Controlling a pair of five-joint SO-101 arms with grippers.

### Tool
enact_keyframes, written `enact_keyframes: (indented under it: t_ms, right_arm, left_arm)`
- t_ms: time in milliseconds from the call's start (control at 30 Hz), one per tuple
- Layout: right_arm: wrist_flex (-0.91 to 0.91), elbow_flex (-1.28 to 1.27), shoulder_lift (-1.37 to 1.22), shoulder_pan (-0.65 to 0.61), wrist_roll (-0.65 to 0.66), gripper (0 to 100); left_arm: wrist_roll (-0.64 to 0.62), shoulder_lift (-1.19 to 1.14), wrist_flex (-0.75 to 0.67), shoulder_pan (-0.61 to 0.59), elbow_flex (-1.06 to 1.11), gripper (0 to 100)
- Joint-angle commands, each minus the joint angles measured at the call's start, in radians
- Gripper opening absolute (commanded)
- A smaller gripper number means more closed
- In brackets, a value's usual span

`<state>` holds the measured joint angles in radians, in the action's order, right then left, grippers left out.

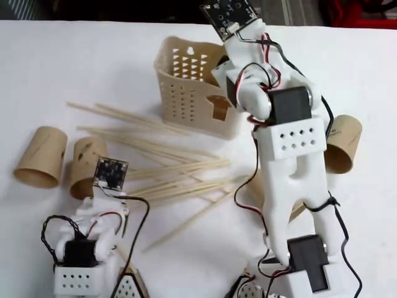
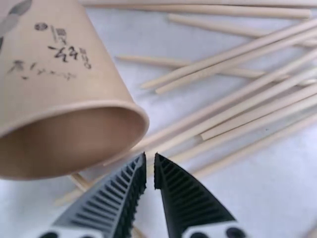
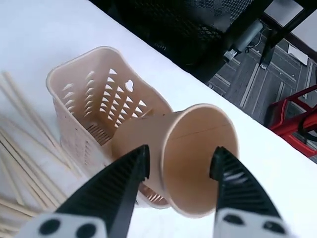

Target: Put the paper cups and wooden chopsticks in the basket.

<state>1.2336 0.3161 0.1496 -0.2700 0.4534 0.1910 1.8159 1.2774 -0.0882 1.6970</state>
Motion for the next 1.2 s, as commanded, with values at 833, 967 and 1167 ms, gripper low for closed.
enact_keyframes:
  t_ms: [833, 967, 1167]
  right_arm:
    - [0.173, 0.176, -0.145, -0.051, 0.345, 6.0]
    - [0.171, 0.178, -0.140, -0.053, 0.281, 19.2]
    - [0.186, 0.219, -0.120, -0.042, 0.261, 20.3]
  left_arm:
    - [-0.006, 0.004, 0.005, 0.002, -0.005, 5]
    - [-0.006, 0.004, 0.005, 0.002, -0.005, 5]
    - [-0.006, 0.004, 0.005, 0.002, -0.005, 5]
